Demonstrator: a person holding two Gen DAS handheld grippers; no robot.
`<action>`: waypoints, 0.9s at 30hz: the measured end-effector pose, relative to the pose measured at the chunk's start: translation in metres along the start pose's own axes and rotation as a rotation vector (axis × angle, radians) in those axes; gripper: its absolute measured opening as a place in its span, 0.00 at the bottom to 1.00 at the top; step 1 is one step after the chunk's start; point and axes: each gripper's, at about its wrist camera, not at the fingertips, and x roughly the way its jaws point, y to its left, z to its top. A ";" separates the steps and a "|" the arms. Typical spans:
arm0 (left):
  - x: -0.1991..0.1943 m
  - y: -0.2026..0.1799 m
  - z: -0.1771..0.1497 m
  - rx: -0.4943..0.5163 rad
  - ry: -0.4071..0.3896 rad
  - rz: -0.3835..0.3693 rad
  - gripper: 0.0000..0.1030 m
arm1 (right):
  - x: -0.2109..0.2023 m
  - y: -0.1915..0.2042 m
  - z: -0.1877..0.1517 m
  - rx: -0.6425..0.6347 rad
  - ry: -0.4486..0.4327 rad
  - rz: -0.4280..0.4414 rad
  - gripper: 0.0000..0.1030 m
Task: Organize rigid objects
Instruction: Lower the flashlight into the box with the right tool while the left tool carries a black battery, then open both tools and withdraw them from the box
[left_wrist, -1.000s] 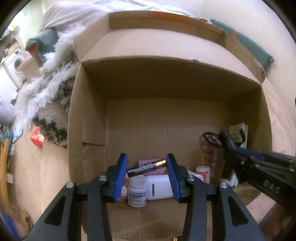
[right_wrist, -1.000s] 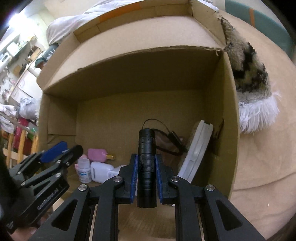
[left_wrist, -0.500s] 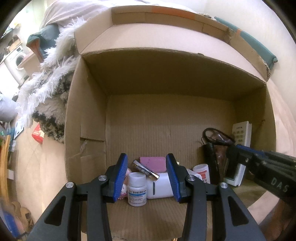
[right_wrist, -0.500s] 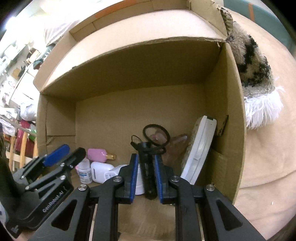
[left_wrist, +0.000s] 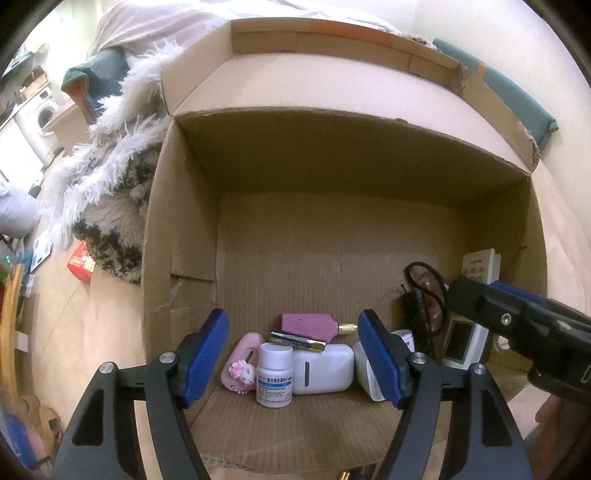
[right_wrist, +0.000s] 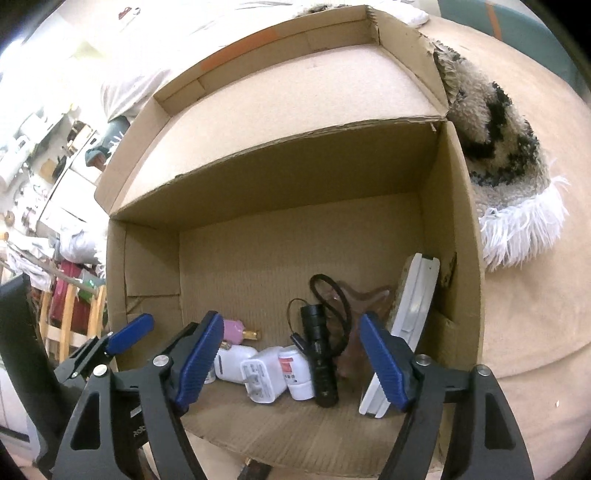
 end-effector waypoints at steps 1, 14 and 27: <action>-0.001 0.001 0.000 0.001 -0.002 0.000 0.68 | 0.001 0.000 0.000 -0.002 0.001 -0.002 0.78; -0.013 0.003 -0.005 -0.019 -0.002 -0.022 0.68 | -0.002 0.003 -0.002 0.009 -0.017 0.002 0.78; -0.040 0.021 -0.034 -0.087 0.040 -0.030 0.68 | -0.042 0.009 -0.020 -0.015 -0.084 0.011 0.78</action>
